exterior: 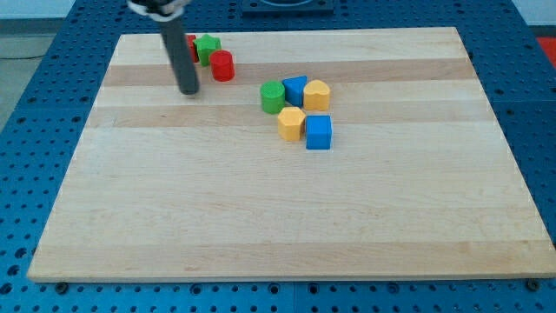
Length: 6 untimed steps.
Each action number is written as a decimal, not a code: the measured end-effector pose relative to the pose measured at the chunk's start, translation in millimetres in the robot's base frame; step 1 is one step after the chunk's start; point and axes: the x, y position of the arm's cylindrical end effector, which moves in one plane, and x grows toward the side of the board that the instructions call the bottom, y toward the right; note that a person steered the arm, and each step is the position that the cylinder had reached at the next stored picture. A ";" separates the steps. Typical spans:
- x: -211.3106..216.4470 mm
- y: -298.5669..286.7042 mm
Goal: Move the red circle right to the green star
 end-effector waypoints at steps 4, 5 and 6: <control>-19.0 0.0; -24.4 8.4; -24.8 21.4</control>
